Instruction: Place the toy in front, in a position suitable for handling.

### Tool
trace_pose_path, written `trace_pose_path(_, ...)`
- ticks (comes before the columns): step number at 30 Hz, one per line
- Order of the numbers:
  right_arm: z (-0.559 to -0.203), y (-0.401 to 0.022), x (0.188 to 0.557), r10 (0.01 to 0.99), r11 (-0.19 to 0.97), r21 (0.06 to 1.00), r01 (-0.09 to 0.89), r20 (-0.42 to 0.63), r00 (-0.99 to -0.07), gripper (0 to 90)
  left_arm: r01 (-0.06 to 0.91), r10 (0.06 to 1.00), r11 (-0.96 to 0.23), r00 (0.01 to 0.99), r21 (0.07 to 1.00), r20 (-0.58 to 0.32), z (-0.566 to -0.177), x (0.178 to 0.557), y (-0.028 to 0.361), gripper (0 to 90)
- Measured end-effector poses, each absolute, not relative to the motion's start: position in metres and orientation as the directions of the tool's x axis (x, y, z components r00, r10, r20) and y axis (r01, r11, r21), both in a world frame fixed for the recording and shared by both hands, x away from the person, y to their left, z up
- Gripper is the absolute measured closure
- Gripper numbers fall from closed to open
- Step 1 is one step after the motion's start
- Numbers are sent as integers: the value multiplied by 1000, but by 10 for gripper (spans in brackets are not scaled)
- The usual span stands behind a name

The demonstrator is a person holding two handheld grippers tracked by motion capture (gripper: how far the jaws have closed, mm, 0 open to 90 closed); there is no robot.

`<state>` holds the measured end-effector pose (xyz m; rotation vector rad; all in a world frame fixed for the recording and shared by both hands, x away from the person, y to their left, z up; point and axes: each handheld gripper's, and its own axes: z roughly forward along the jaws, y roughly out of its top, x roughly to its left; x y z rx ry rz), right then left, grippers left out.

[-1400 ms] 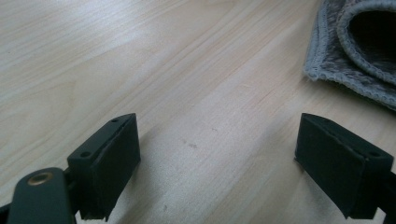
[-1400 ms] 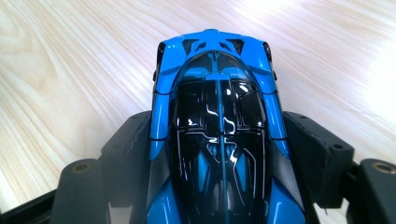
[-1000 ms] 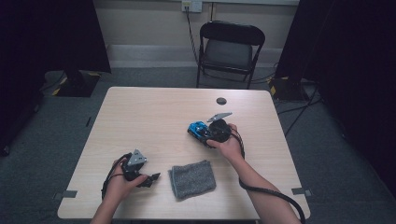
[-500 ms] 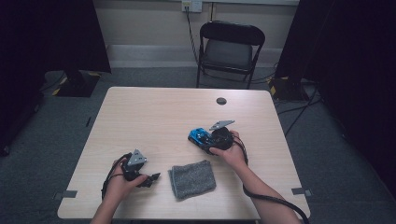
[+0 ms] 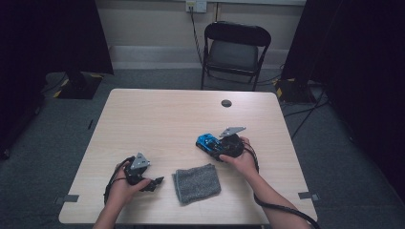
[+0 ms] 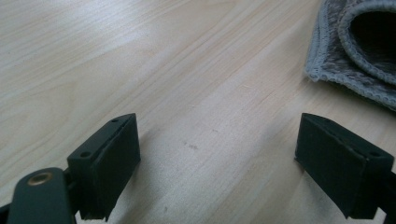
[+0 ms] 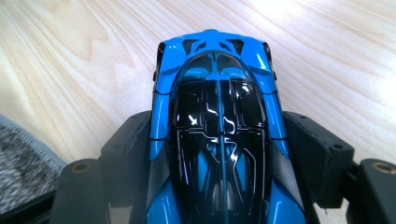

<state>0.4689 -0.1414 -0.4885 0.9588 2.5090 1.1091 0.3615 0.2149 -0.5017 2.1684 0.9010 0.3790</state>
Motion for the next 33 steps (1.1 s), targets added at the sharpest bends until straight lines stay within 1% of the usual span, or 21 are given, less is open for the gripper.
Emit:
trace_pose_path(13, -496, -148, 464, 625, 517, 739, 433, 20, -780, 260, 485, 706, -475, 708, 734, -11, -502, 361, 215, 134)
trace_pose_path(14, -496, -148, 464, 622, 519, 738, 431, 20, -783, 246, 485, 706, -475, 709, 734, -11, -502, 361, 215, 134)
trace_pose_path(15, -496, -149, 465, 622, 520, 736, 434, 23, -783, 215, 485, 706, -475, 709, 734, -11, -502, 361, 215, 134)
trace_pose_path(18, -494, -149, 464, 626, 518, 736, 435, 21, -780, 214, 485, 706, -475, 708, 734, -12, -502, 361, 215, 134)
trace_pose_path(19, -492, -151, 464, 625, 505, 748, 430, 27, -780, 180, 485, 706, -475, 708, 734, -11, -502, 361, 215, 134)
trace_pose_path(22, -491, -152, 464, 624, 506, 746, 433, 30, -781, 172, 485, 706, -475, 708, 734, -11, -502, 361, 215, 134)
trace_pose_path(23, -491, -154, 462, 628, 510, 745, 431, 20, -778, 152, 485, 706, -475, 708, 734, -11, -502, 361, 215, 133)
trace_pose_path(25, -490, -156, 460, 624, 499, 747, 439, 42, -780, 157, 485, 706, -475, 708, 734, -11, -502, 361, 215, 134)
trace_pose_path(30, -486, -159, 455, 632, 503, 752, 426, 15, -775, 150, 485, 706, -475, 708, 734, -11, -502, 361, 215, 134)
trace_pose_path(33, -482, -164, 449, 632, 515, 757, 403, -18, -775, 160, 485, 707, -475, 707, 734, -10, -502, 361, 215, 133)
